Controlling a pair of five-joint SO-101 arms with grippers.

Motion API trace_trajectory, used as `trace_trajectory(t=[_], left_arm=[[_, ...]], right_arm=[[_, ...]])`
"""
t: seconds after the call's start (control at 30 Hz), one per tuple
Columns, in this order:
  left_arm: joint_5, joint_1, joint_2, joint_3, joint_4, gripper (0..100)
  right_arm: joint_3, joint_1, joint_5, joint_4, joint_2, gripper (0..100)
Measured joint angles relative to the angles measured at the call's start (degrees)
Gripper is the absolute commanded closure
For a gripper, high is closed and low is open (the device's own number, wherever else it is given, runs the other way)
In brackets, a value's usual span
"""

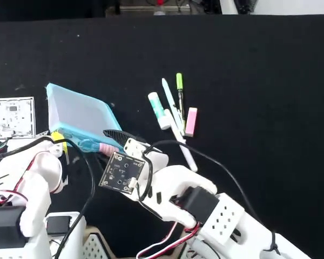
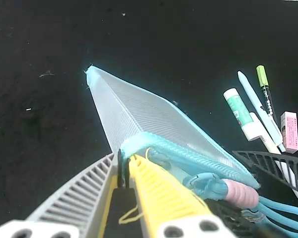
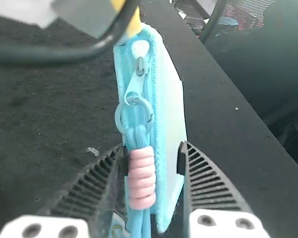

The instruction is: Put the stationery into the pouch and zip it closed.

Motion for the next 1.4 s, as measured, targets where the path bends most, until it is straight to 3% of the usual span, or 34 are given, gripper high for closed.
trace_trajectory(t=[0.27, 0.5, 0.8, 0.97, 1.4], left_arm=[[0.0, 0.0, -0.09, 0.0, 0.0, 97], [0.0, 0.0, -0.18, 0.0, 0.0, 97], [0.0, 0.0, -0.26, 0.0, 0.0, 97], [0.0, 0.0, -0.26, 0.0, 0.0, 97], [0.0, -0.26, 0.18, 0.0, 0.0, 97]], right_arm=[[2.37, 0.09, 5.89, 0.0, 0.0, 84.2], [2.37, 0.18, 4.66, 0.0, 0.0, 98.8], [2.37, 0.44, 0.7, 0.0, 0.0, 98.2], [2.37, 0.44, 0.53, 0.0, 0.0, 85.9], [1.14, 0.44, 0.44, 1.23, 0.0, 91.0]])
